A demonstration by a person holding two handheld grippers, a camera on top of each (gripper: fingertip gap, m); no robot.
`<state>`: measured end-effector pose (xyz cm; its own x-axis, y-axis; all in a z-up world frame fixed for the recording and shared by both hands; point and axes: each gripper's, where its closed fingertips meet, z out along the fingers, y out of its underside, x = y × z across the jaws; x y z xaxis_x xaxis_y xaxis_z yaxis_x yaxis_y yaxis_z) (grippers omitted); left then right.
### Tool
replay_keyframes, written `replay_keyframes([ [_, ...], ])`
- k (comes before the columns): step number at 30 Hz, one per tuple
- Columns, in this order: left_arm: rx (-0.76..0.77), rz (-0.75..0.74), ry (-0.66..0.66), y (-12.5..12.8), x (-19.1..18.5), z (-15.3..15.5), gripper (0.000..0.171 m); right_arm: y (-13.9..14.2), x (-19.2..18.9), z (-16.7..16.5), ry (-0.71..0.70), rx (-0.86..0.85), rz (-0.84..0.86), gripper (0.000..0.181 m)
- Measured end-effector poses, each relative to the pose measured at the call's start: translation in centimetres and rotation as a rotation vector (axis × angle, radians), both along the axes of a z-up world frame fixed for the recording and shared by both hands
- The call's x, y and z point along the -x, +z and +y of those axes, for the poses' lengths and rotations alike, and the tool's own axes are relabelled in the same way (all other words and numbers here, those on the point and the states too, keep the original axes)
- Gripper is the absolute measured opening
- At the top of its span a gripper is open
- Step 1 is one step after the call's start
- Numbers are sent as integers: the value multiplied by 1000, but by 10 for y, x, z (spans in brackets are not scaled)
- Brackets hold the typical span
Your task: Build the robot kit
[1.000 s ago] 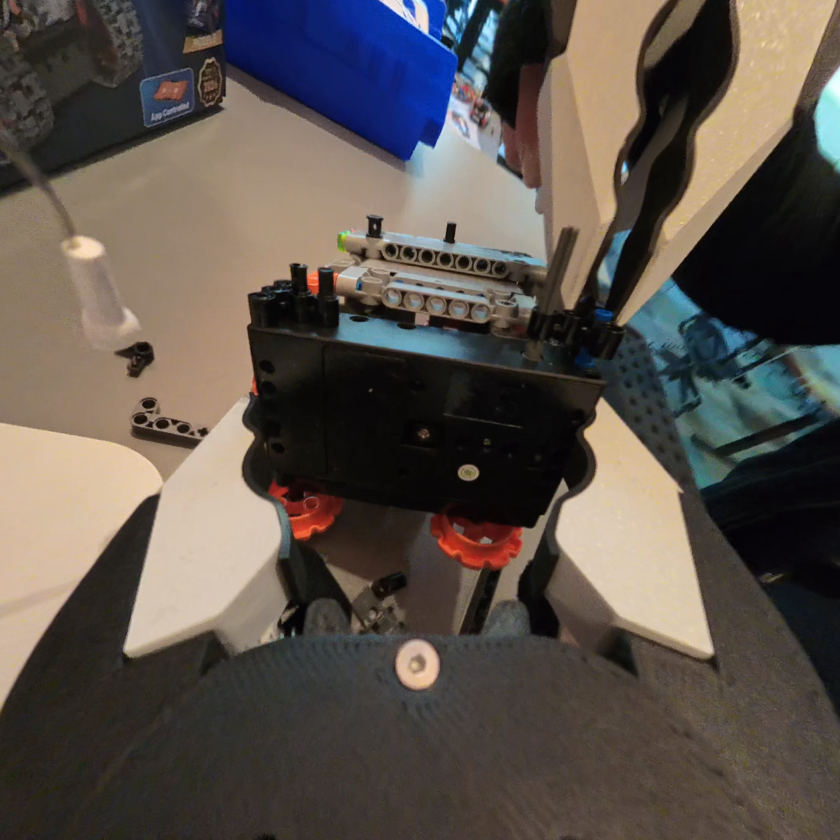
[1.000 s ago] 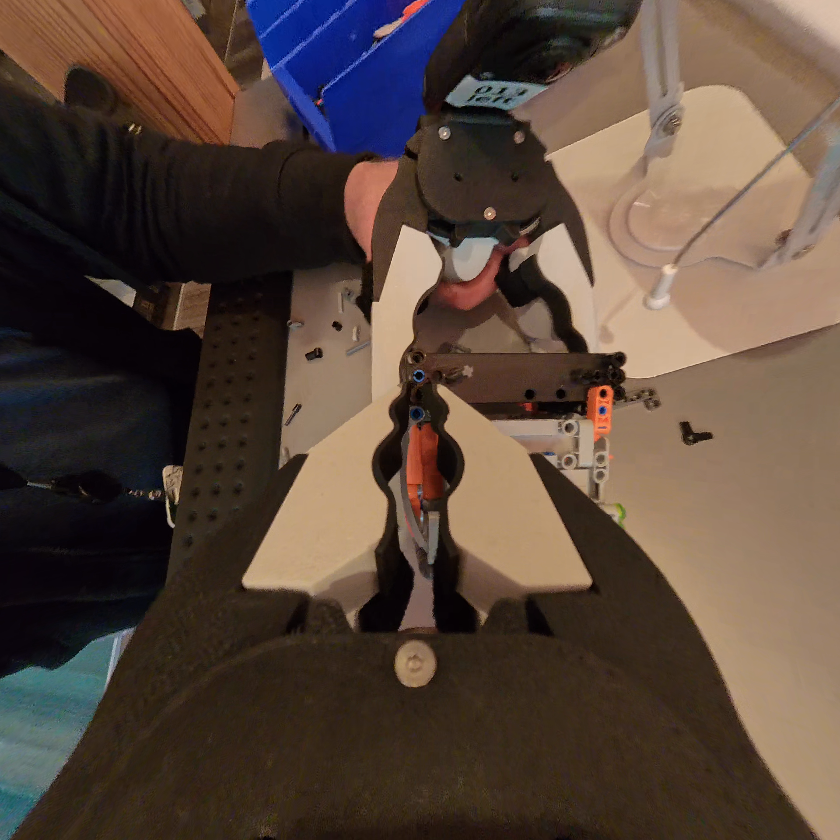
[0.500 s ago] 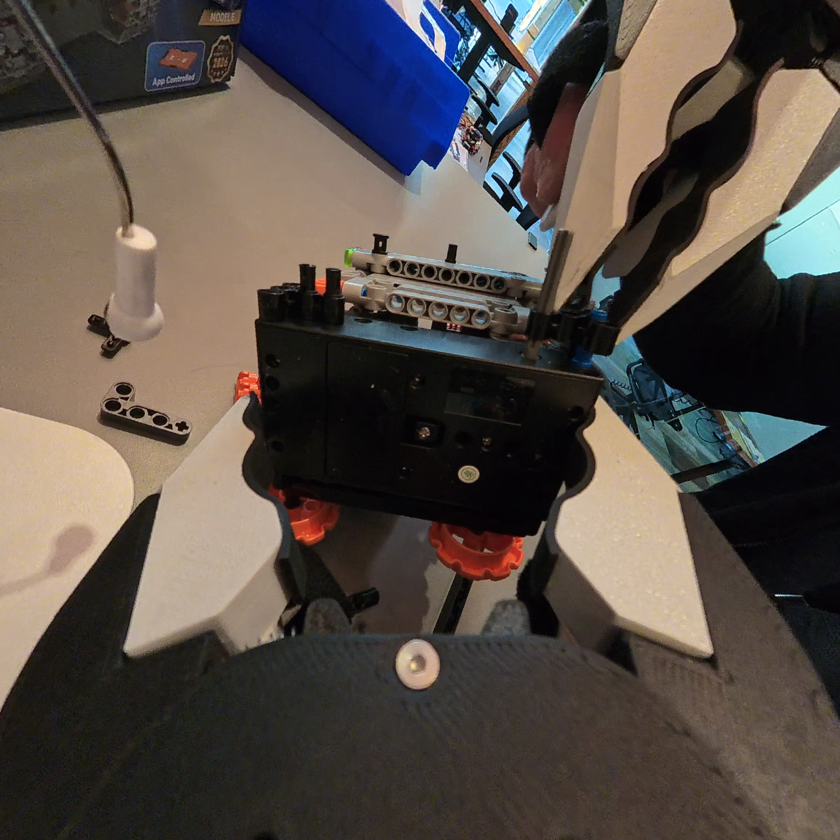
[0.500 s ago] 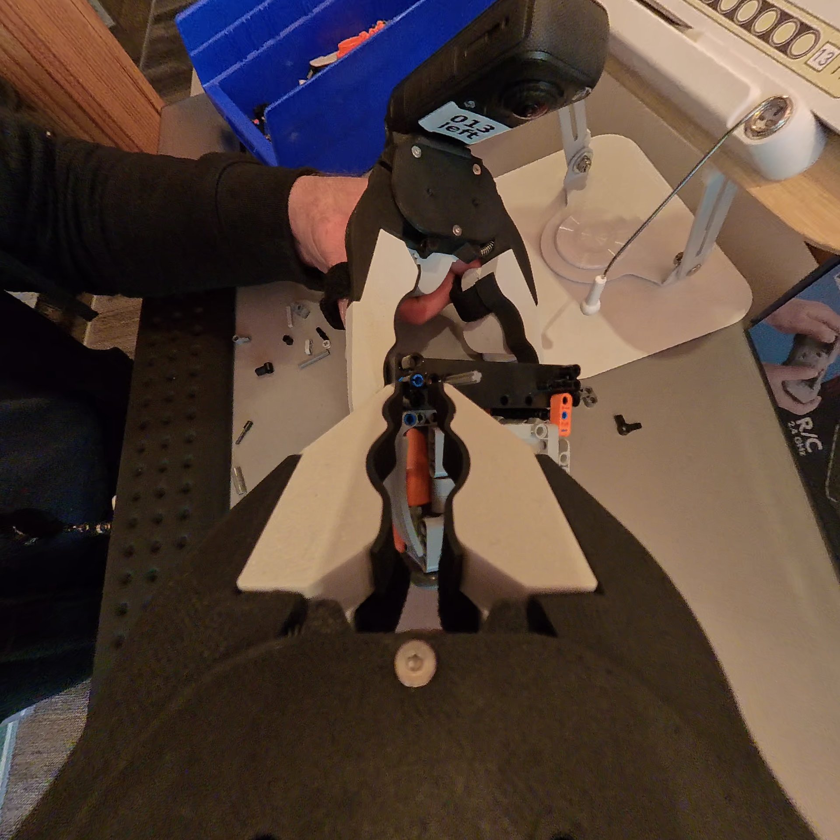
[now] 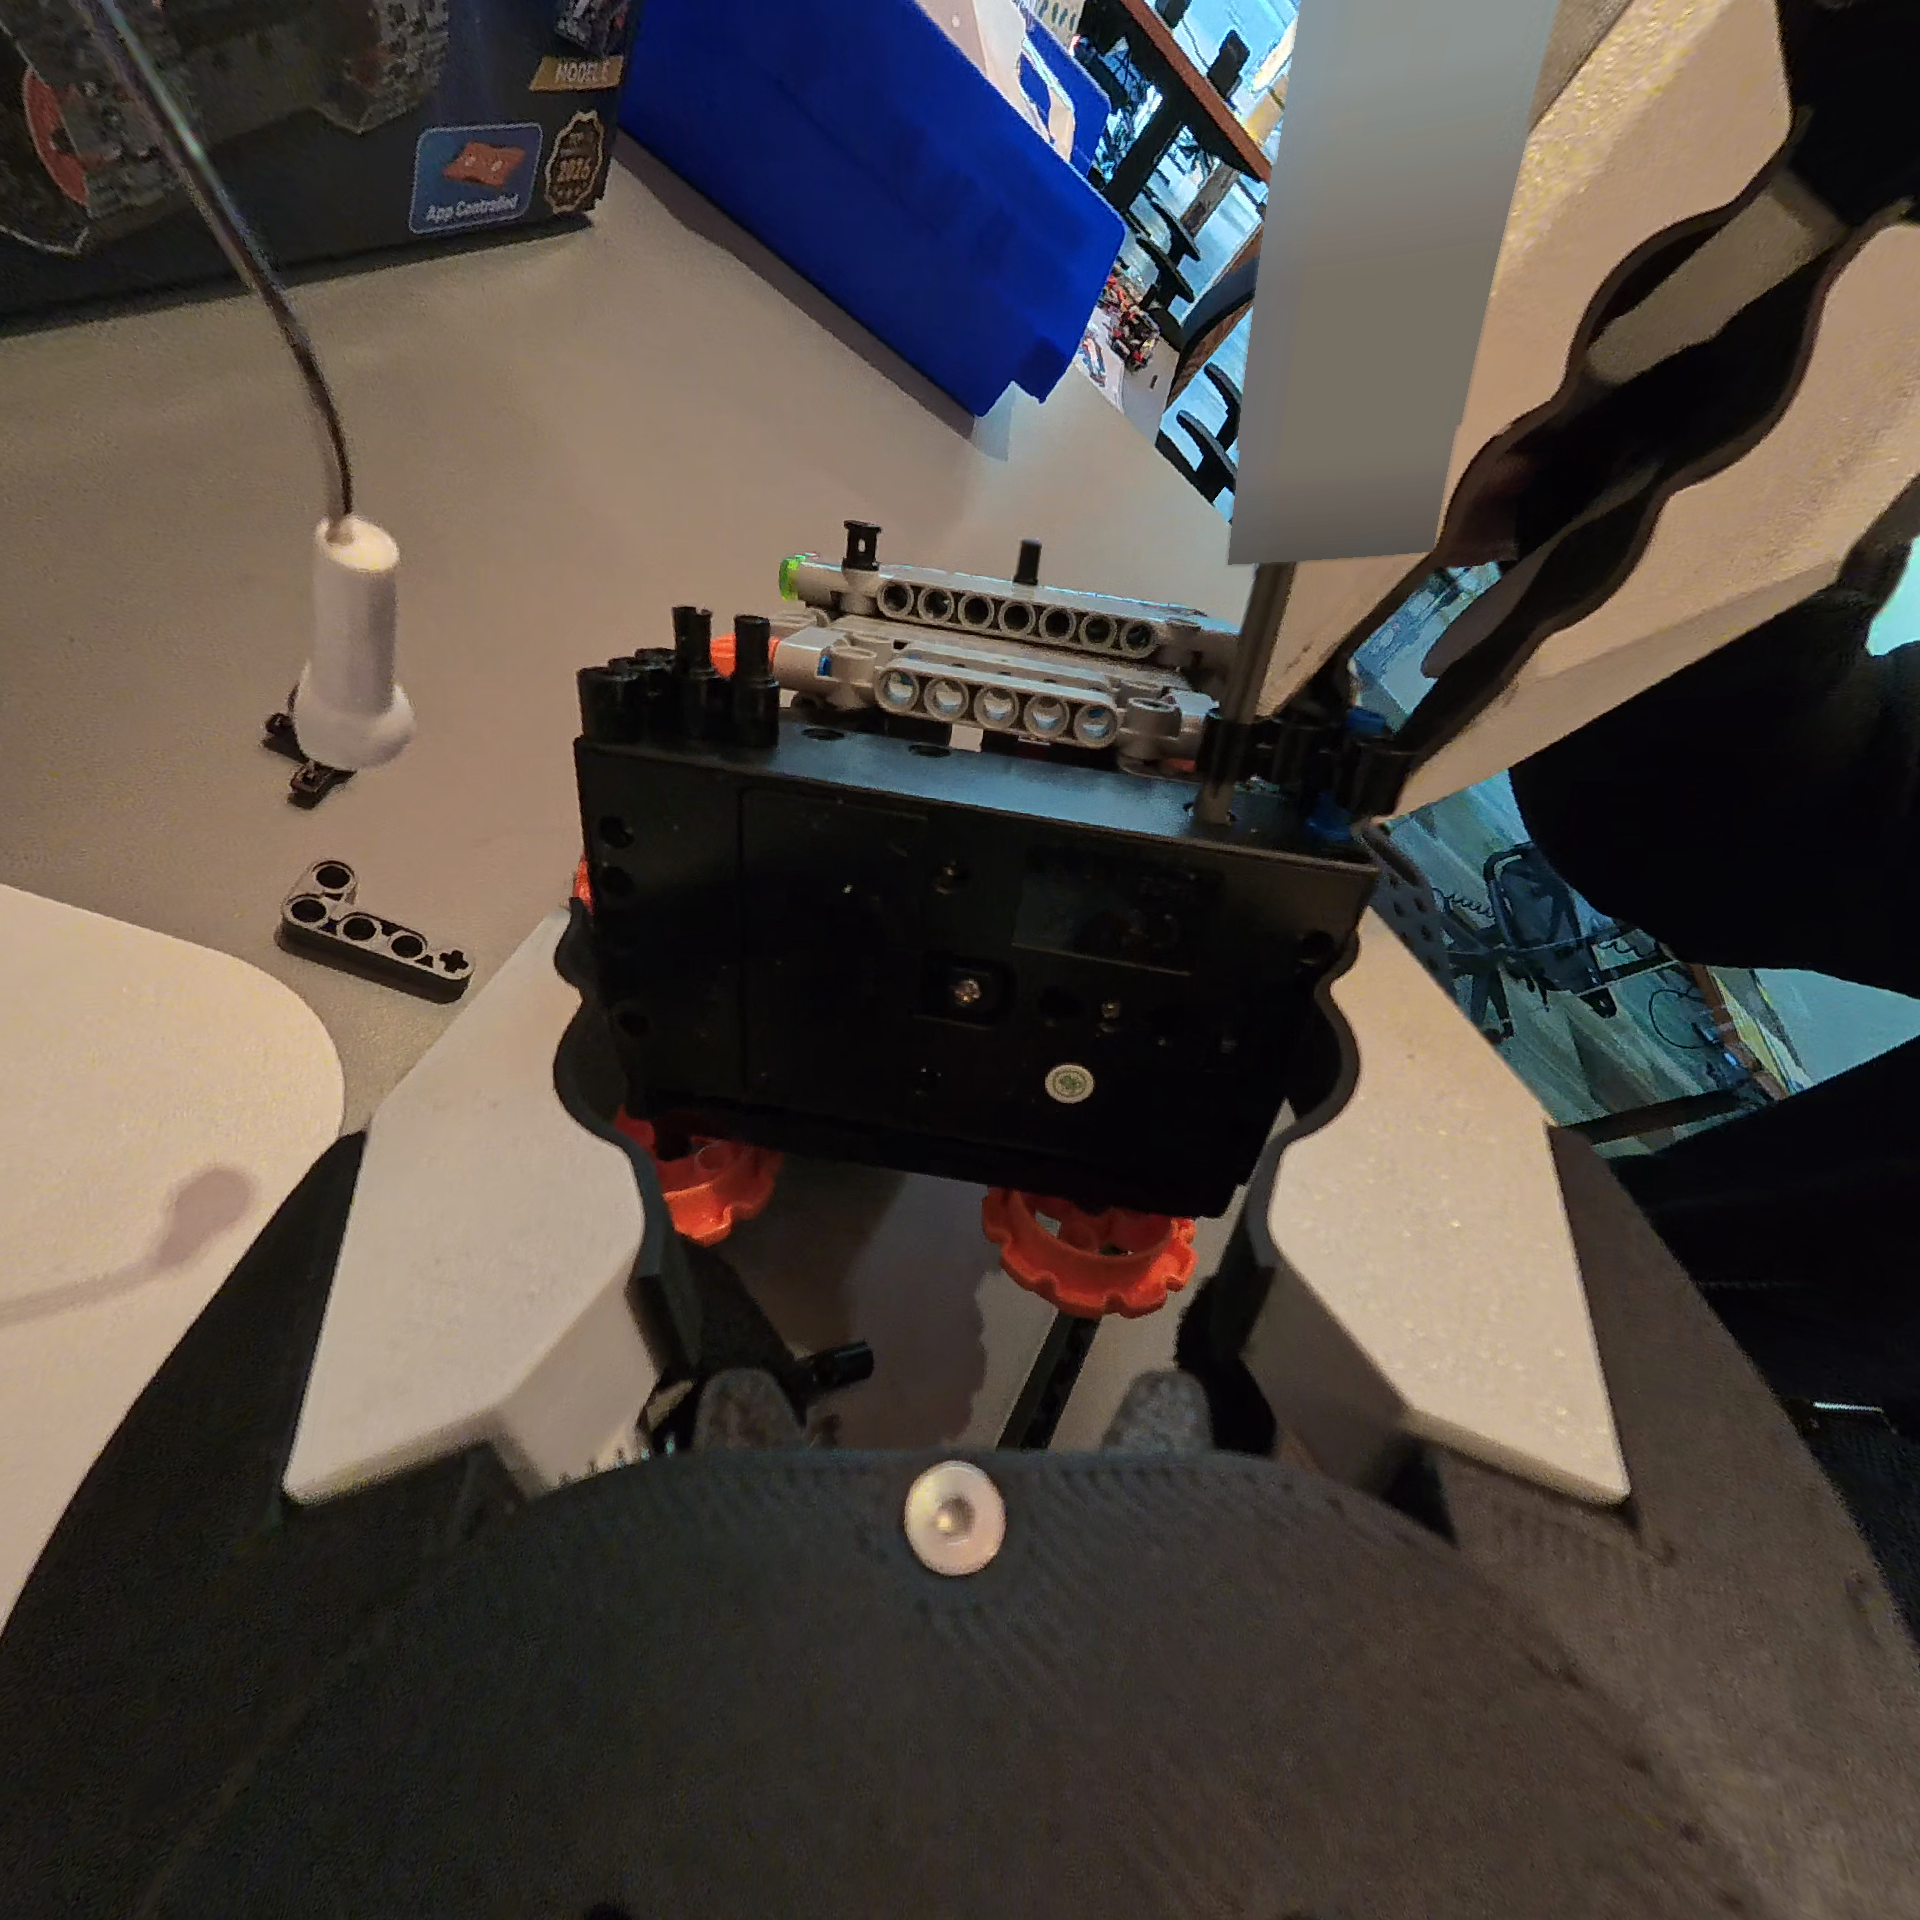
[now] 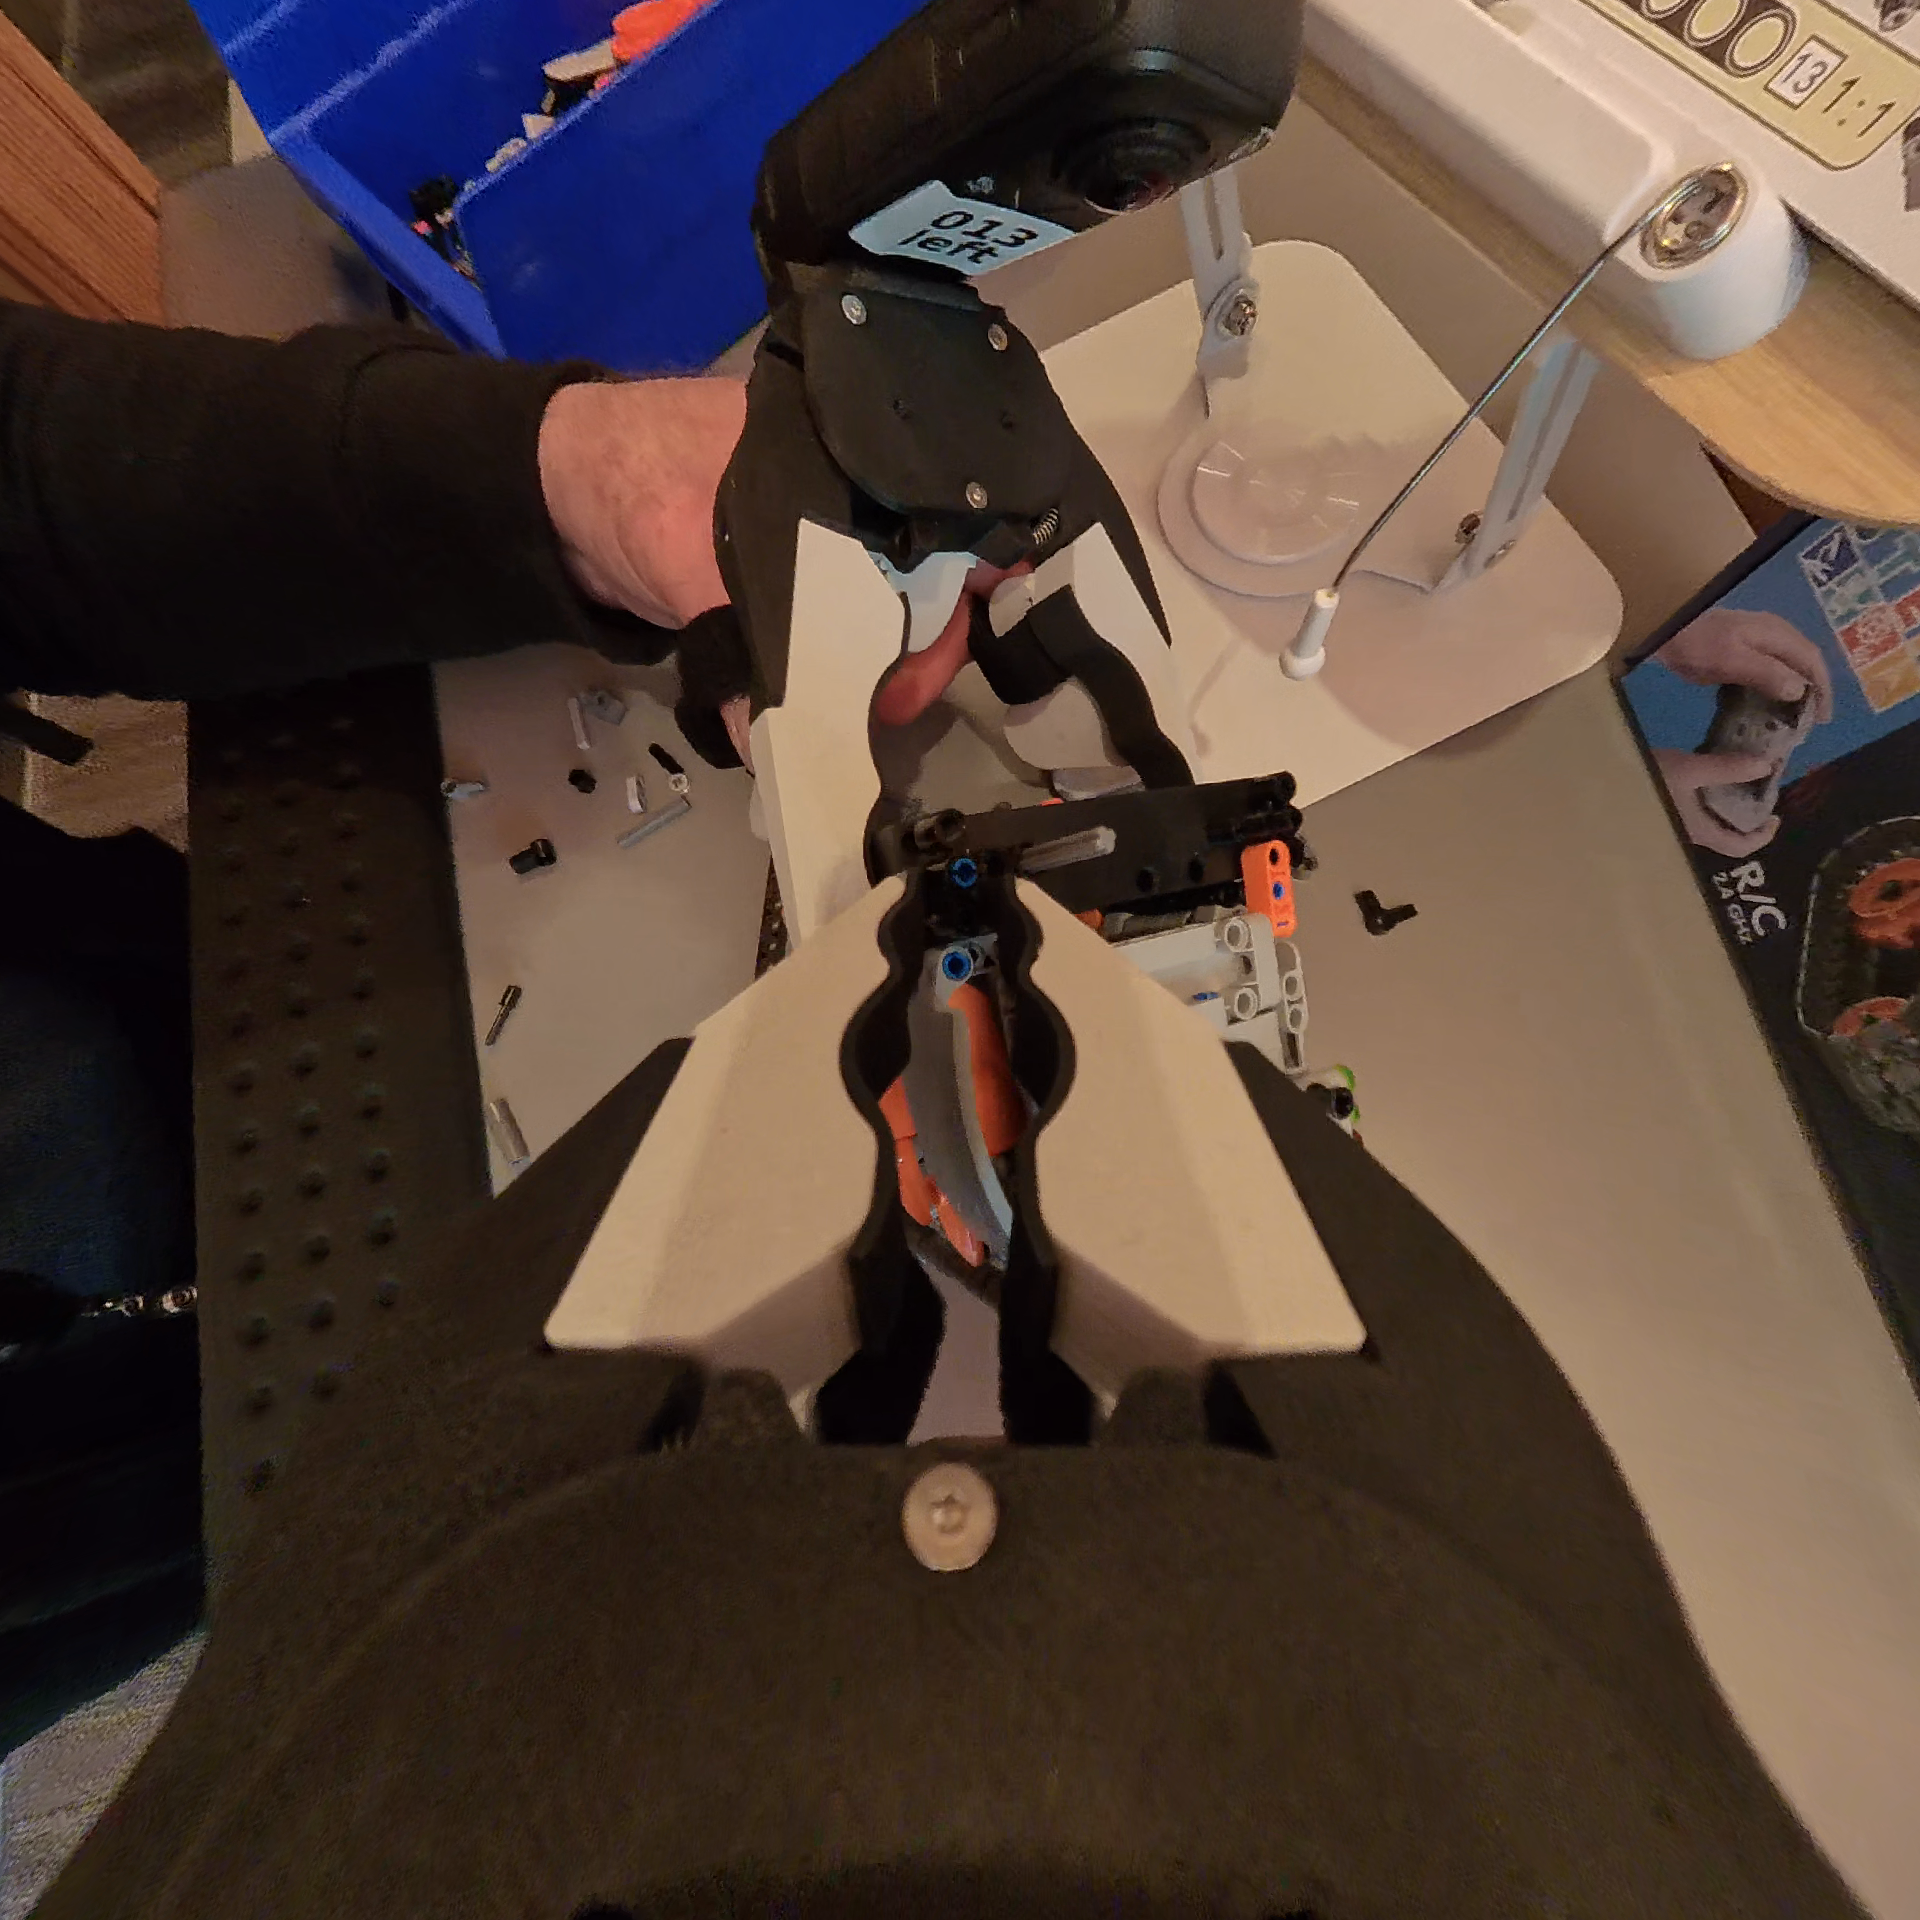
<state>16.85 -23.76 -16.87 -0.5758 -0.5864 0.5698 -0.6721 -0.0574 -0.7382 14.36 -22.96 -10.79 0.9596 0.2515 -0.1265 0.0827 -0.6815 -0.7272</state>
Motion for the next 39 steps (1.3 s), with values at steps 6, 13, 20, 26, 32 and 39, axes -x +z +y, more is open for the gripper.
replay_keyframes([
  [6, -11, 2, 10, 0, -1, 0, 129, 0, -1, -2, -18, 4, -47, 8],
  [13, -11, -1, 10, 0, -1, 0, 129, -1, -1, -1, -14, 26, -148, 8],
  [20, -71, -18, 14, -4, -2, 0, 130, 1, -2, -3, -1, -13, -215, 12],
  [26, -86, -14, 16, -4, 0, -1, 130, 2, -1, -7, 17, -35, -276, 9],
  [32, -94, -13, 21, -5, 0, -3, 130, 1, 0, -6, 37, -41, -306, 11],
  [39, -97, -17, 34, -5, -1, -1, 129, -1, -1, -6, 46, -15, -398, 8],
])
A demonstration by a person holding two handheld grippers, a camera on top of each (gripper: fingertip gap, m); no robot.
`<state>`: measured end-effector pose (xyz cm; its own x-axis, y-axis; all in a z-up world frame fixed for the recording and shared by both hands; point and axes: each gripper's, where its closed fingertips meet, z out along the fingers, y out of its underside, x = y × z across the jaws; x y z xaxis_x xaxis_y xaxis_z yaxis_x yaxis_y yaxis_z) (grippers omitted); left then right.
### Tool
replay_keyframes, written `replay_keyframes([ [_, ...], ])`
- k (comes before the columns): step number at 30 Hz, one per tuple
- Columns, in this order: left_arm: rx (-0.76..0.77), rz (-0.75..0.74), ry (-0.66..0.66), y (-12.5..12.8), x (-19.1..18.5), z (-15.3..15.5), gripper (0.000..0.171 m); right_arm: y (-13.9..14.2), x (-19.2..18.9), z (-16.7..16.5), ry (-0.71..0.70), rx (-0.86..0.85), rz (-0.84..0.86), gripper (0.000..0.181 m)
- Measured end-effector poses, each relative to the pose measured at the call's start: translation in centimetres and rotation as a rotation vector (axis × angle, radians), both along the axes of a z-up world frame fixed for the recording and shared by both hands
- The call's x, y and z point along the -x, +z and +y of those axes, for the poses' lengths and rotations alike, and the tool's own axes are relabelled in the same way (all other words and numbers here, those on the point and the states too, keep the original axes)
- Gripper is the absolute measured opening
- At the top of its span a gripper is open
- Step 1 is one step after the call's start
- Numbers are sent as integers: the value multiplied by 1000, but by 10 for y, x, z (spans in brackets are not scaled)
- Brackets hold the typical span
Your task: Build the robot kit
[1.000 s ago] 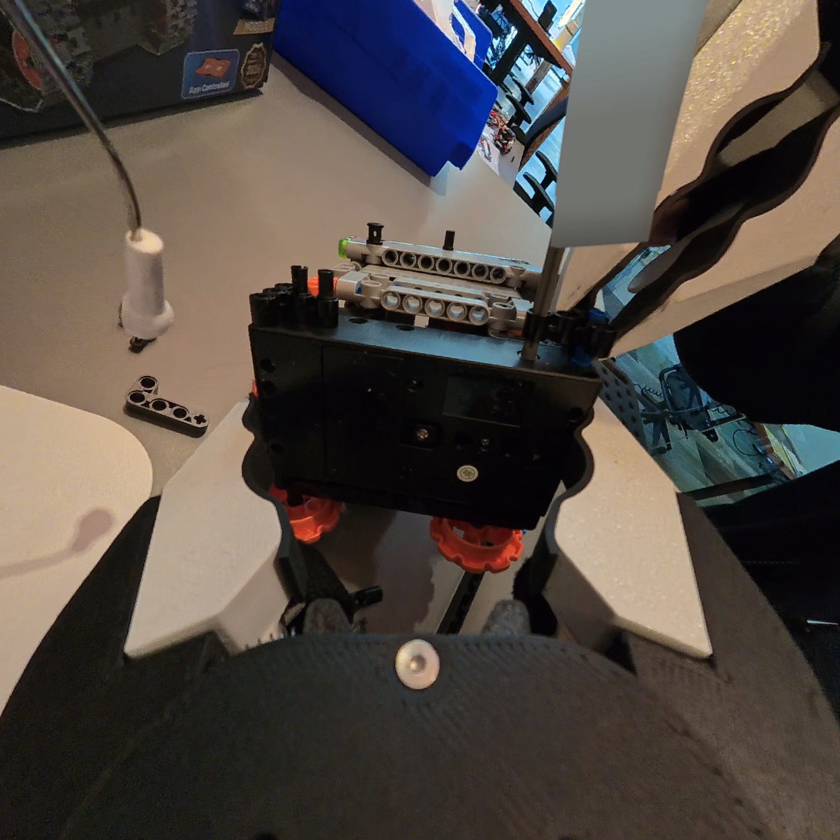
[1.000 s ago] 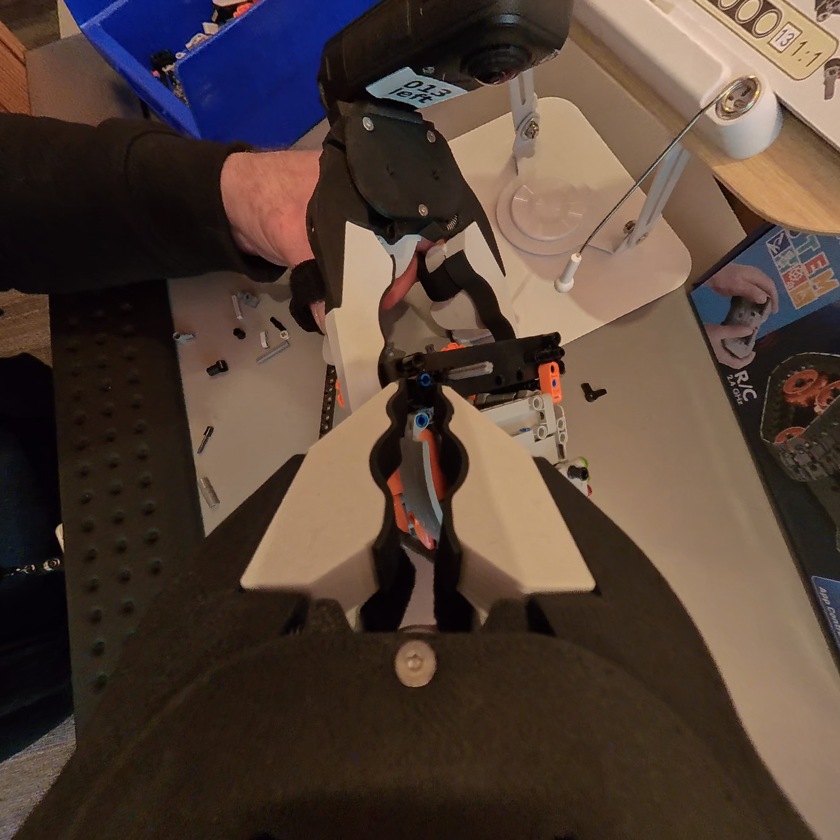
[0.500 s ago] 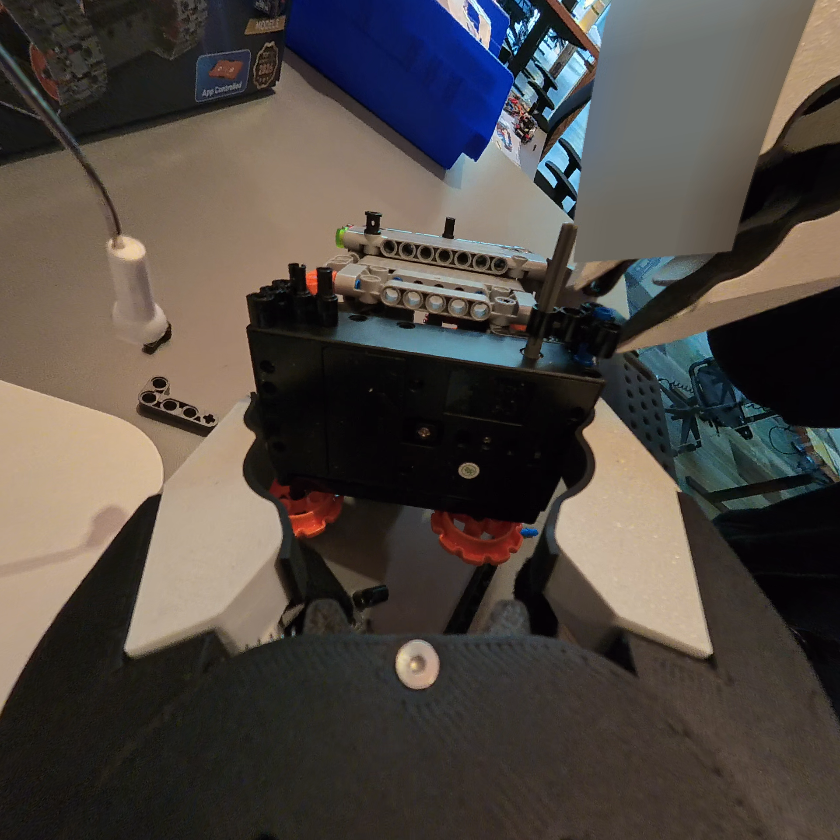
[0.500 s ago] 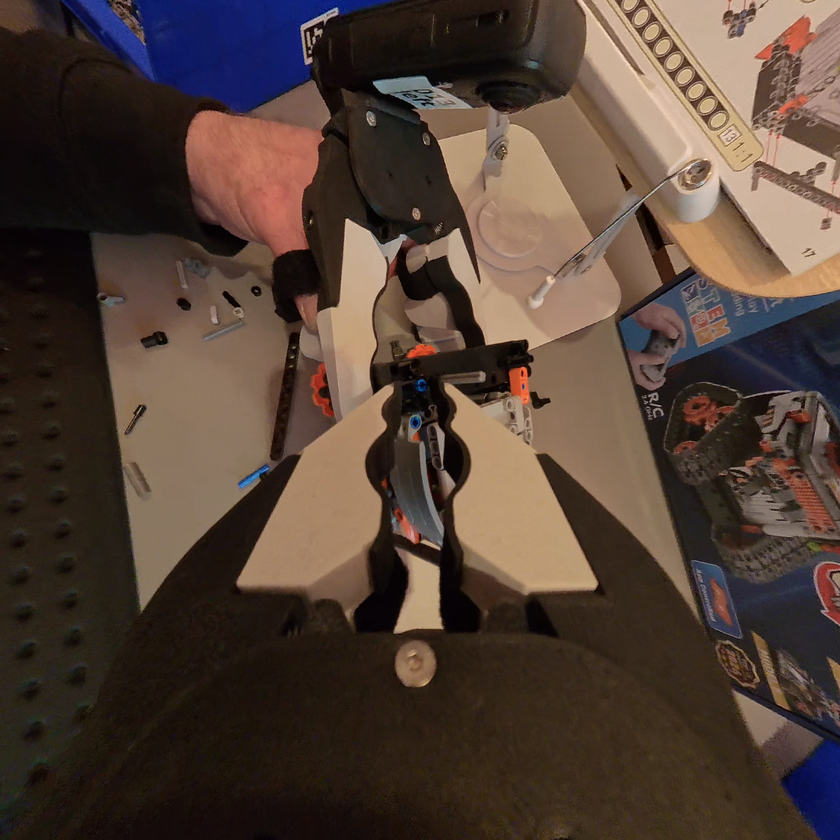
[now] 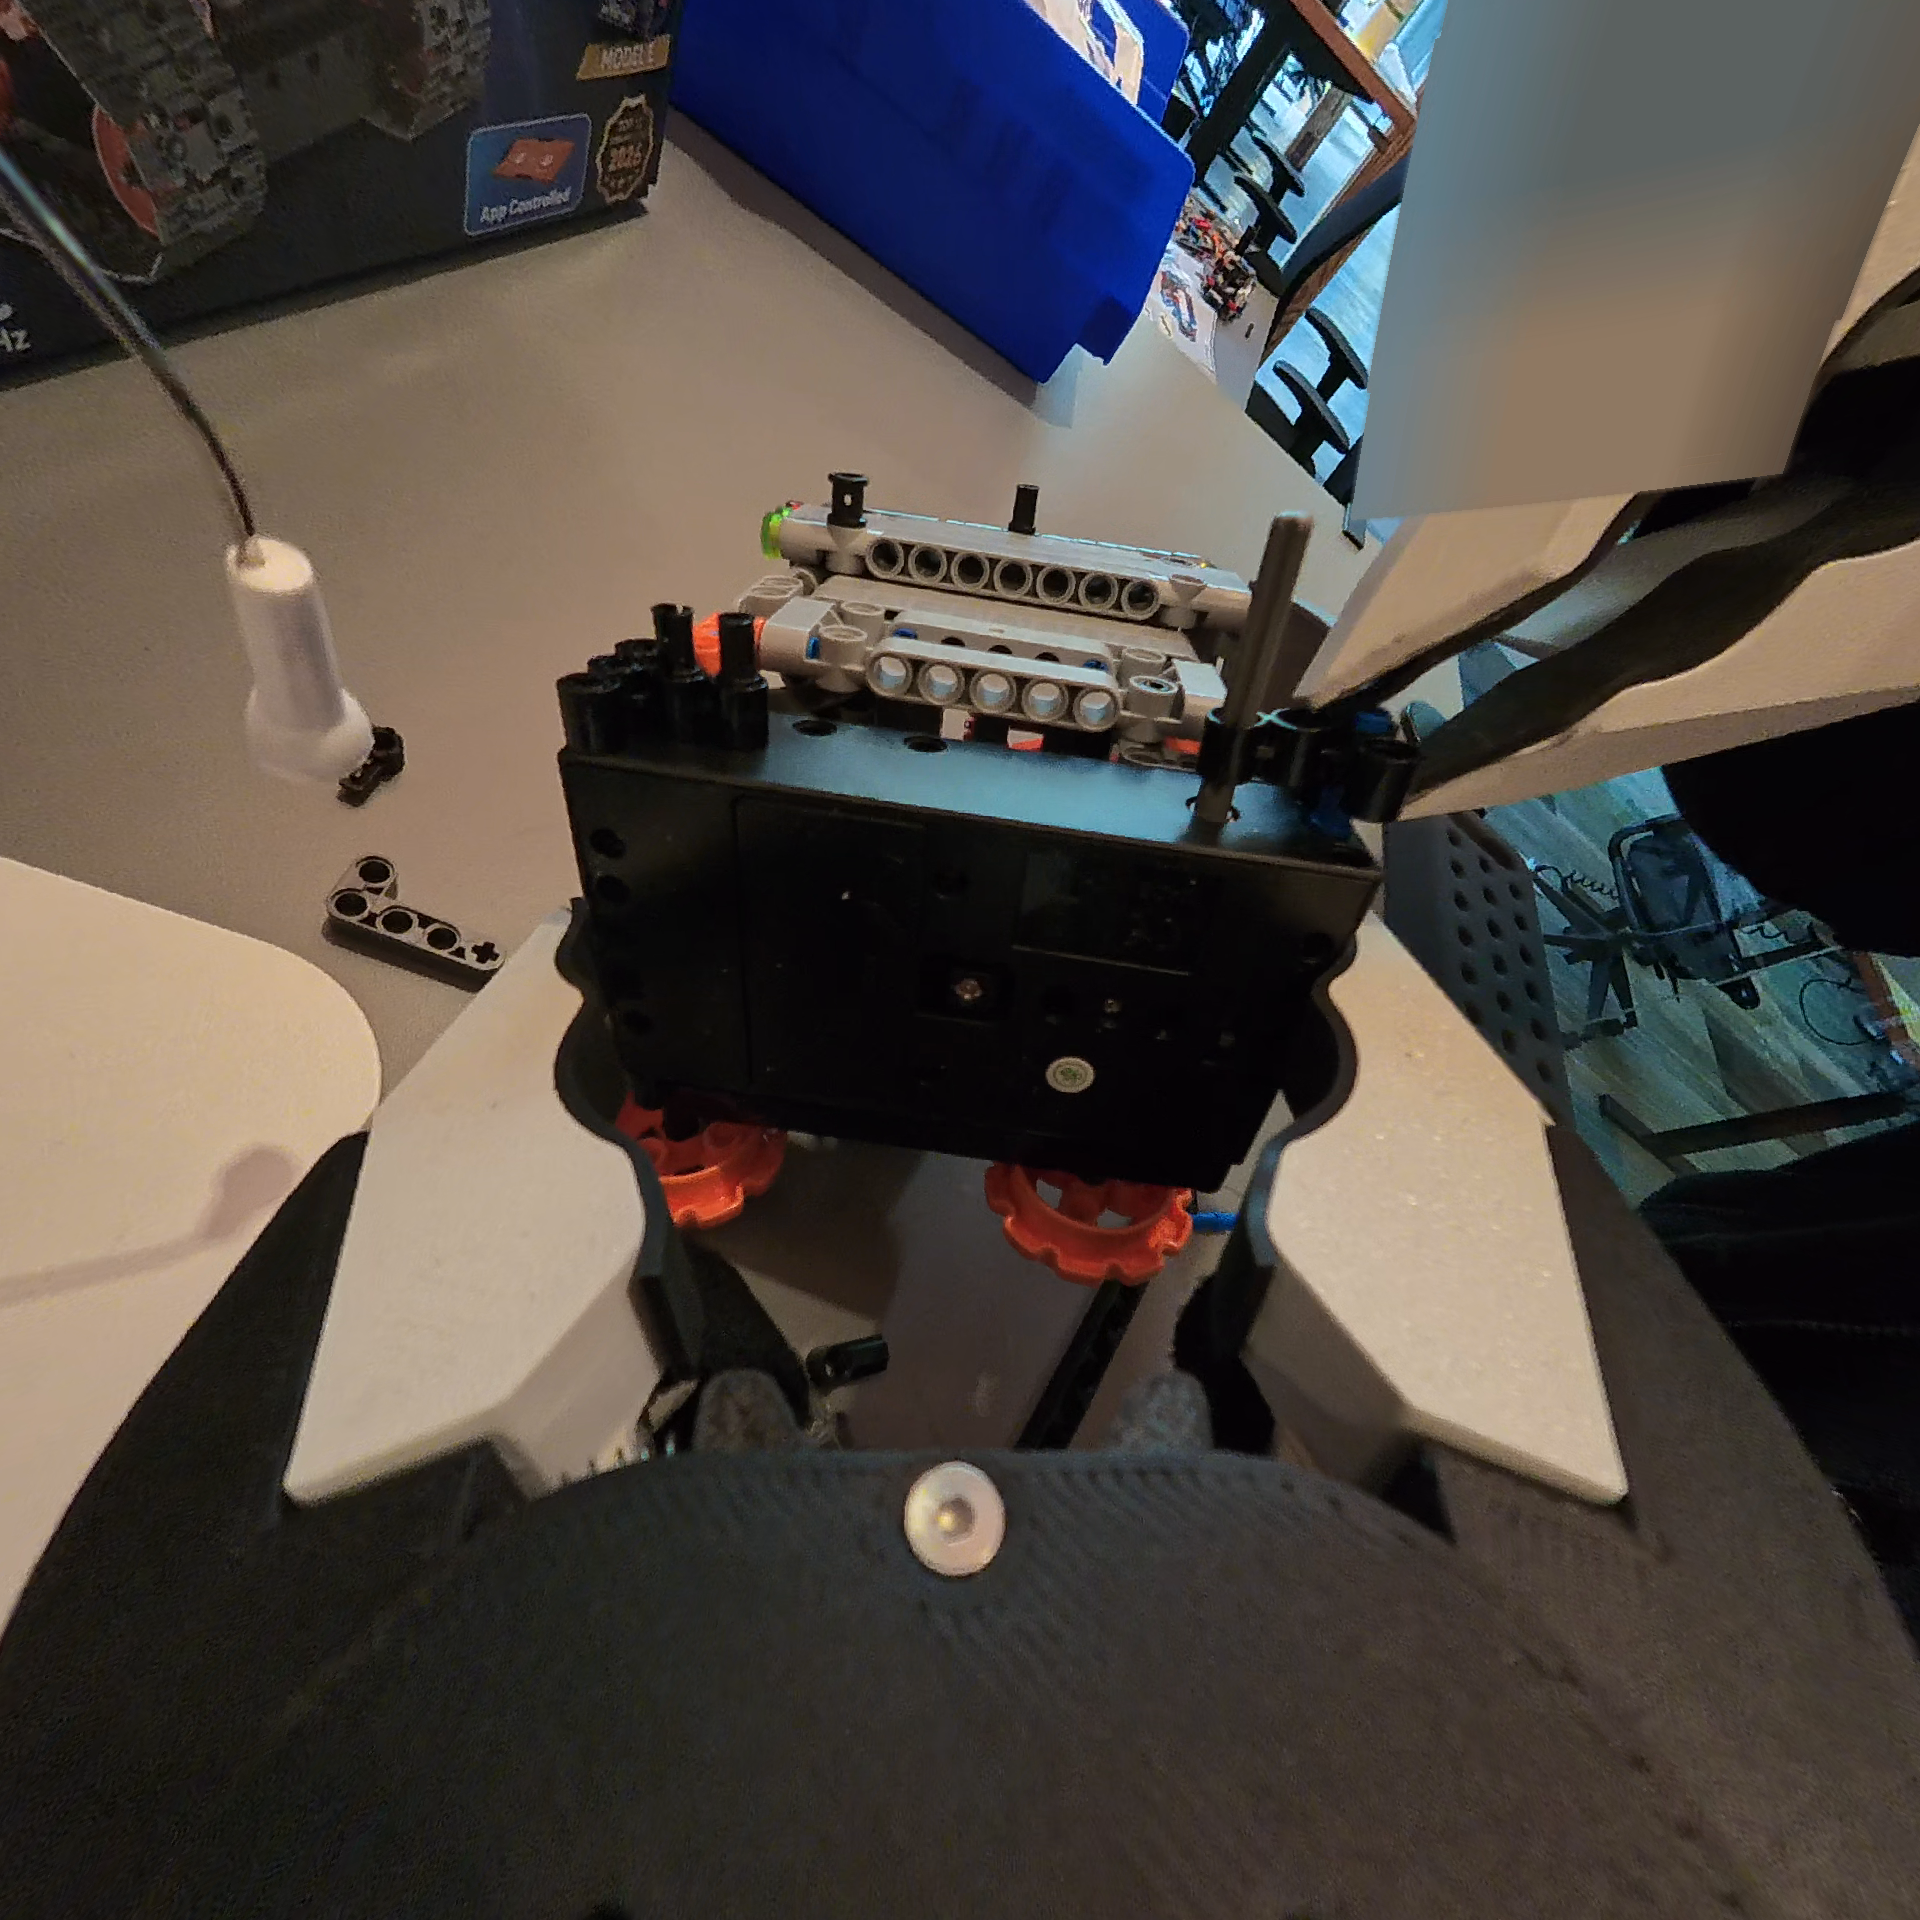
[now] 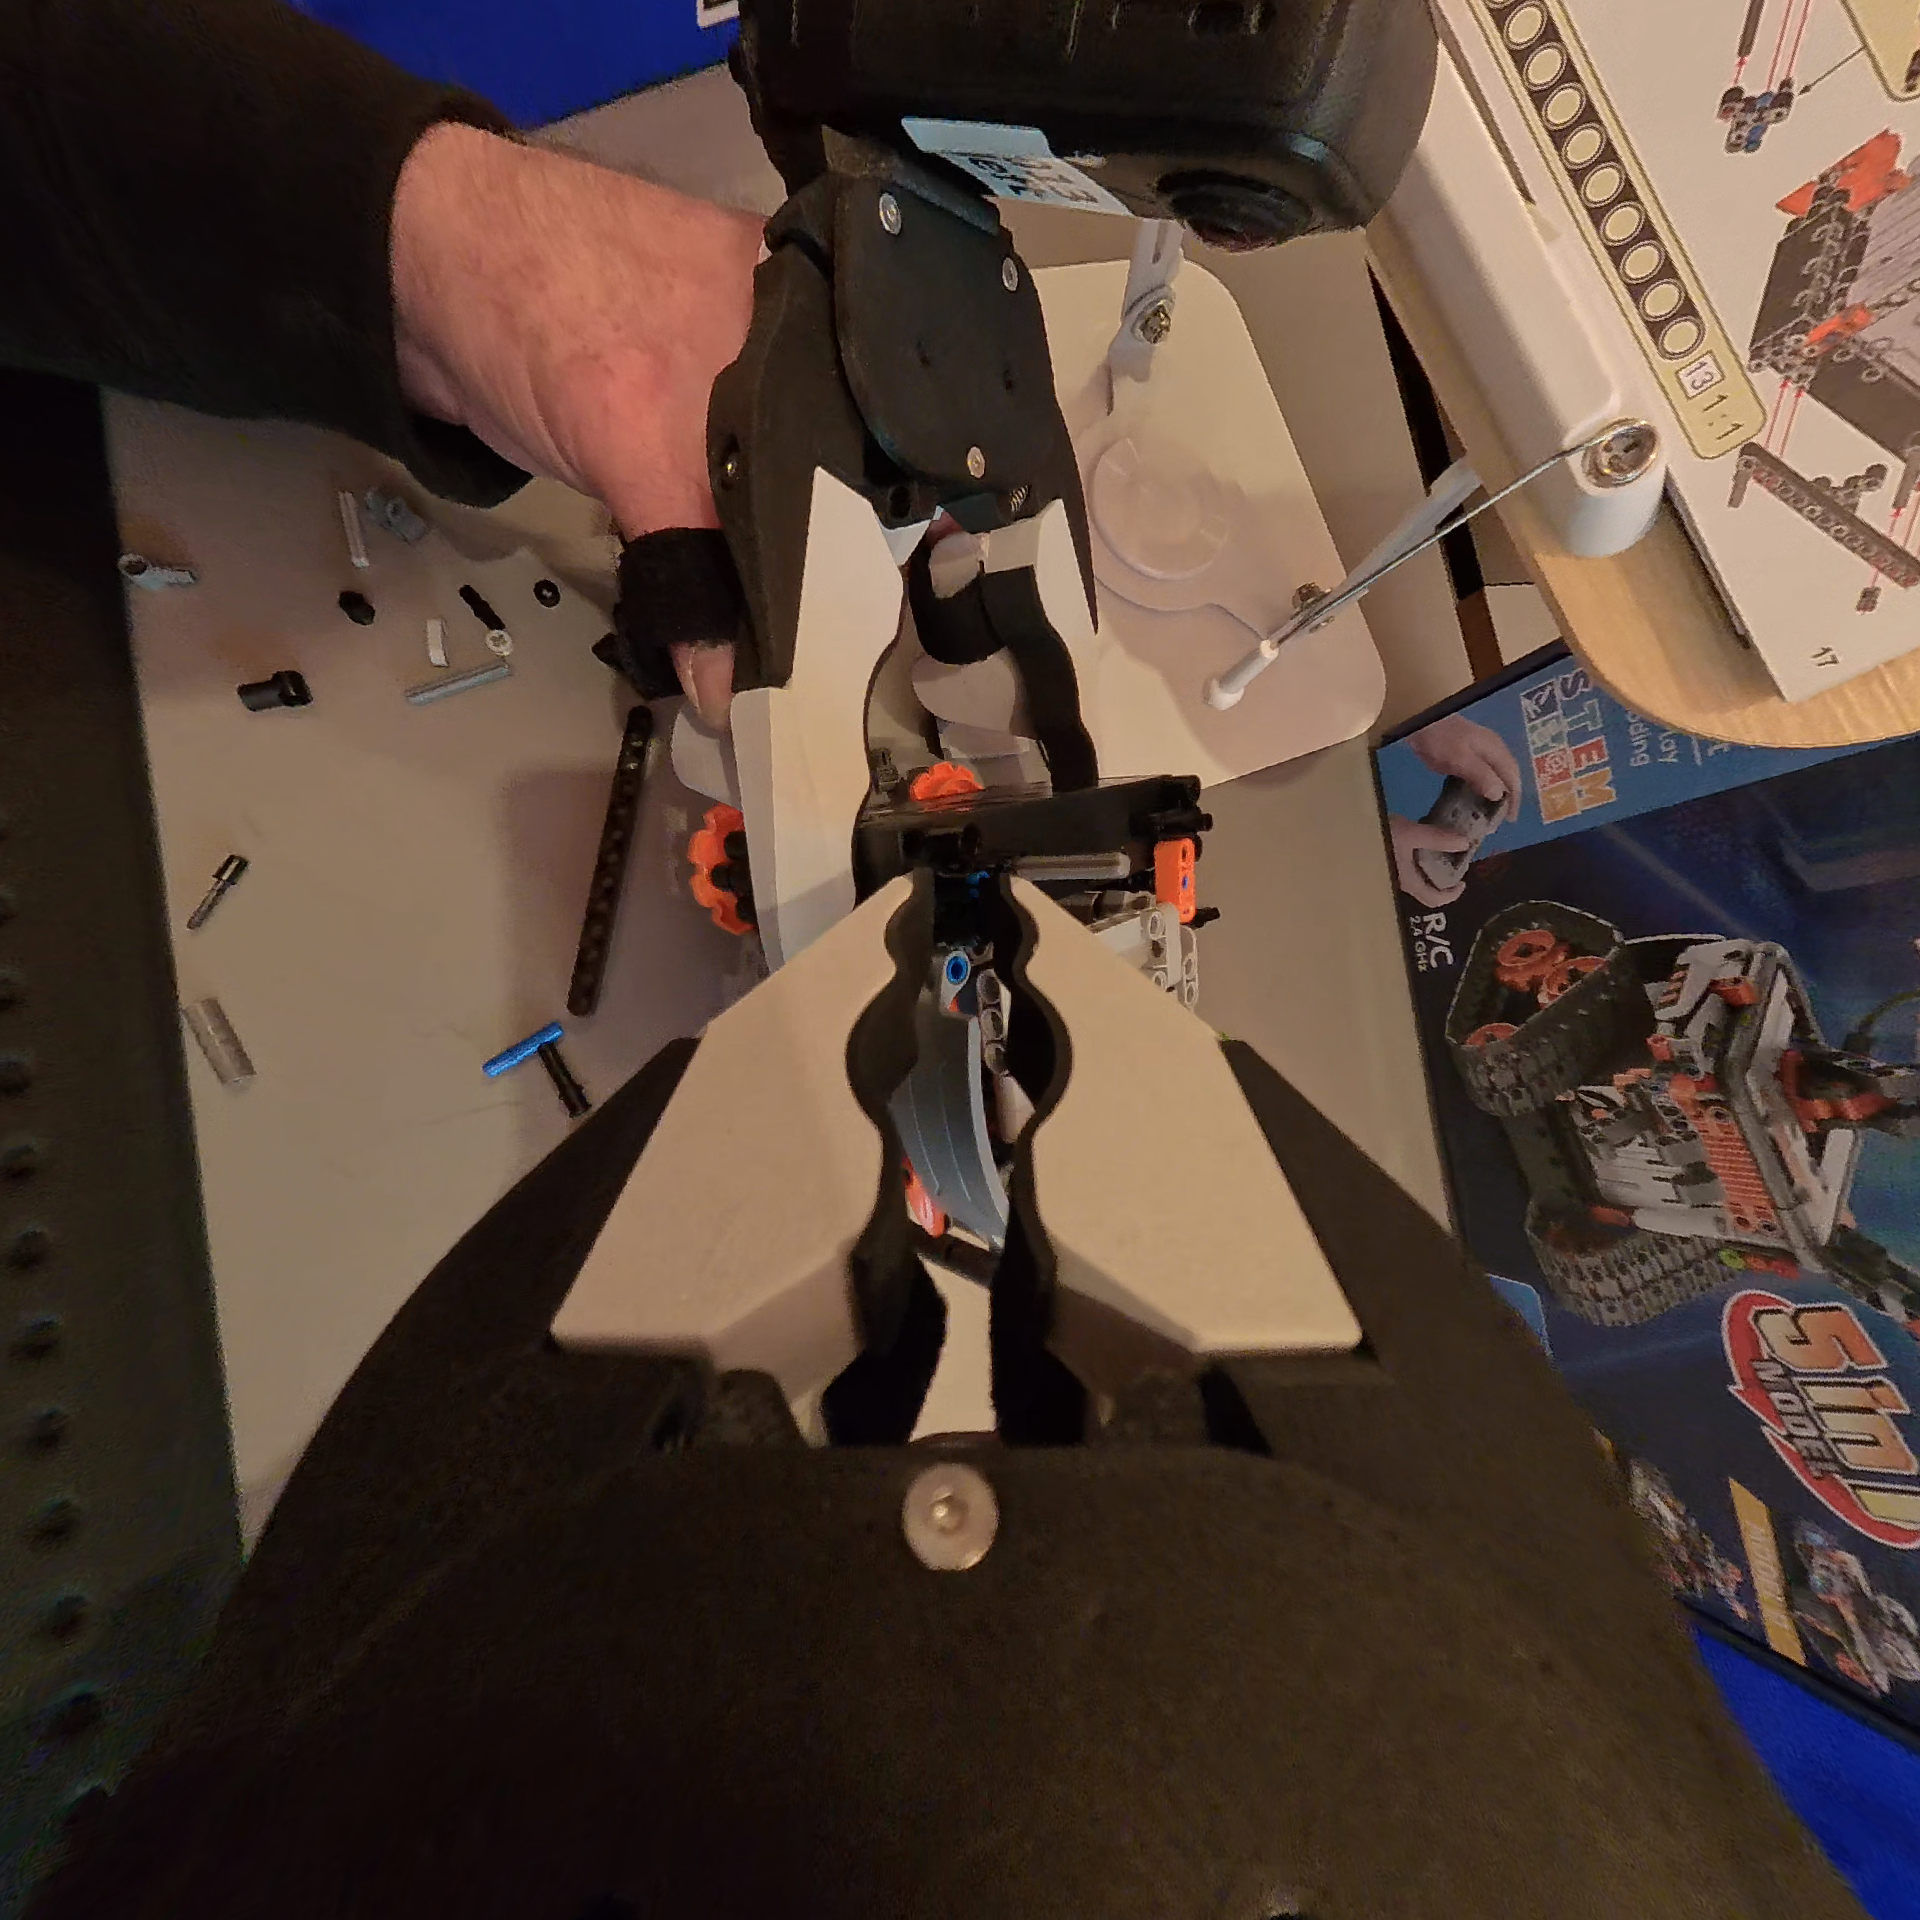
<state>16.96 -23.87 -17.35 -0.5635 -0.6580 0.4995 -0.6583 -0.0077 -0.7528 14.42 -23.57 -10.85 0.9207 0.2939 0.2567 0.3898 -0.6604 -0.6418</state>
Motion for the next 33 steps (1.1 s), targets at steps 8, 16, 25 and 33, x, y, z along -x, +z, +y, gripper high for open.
replay_keyframes([
  [8, -7, -6, 4, 0, -1, 0, 129, -1, 0, -1, -3, 10, -135, 8],
  [16, -50, -18, 11, -3, -2, 1, 130, -1, 0, -2, -1, -33, -171, 8],
  [25, 23, 17, -14, 1, 3, -7, 130, 4, 1, -7, 22, -79, -94, 9],
  [33, 52, 38, -11, 2, 4, -6, 130, 6, 2, -8, 26, -94, -122, 14],
])
